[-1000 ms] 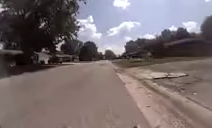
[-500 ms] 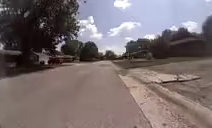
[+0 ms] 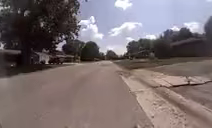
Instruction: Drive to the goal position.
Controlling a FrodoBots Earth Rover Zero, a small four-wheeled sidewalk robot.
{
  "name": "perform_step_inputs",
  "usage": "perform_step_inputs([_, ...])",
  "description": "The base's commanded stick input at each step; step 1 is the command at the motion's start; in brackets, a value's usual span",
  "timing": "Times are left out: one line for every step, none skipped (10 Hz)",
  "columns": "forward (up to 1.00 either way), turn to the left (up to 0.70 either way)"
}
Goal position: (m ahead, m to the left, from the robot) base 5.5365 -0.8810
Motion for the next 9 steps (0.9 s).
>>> perform_step_inputs([0.70,0.00])
perform_step_inputs([0.70,0.00])
perform_step_inputs([0.70,0.00])
perform_step_inputs([0.70,0.00])
perform_step_inputs([0.70,0.00])
perform_step_inputs([0.70,0.00])
perform_step_inputs([0.70,0.00])
perform_step_inputs([0.70,0.00])
perform_step_inputs([0.70,0.00])
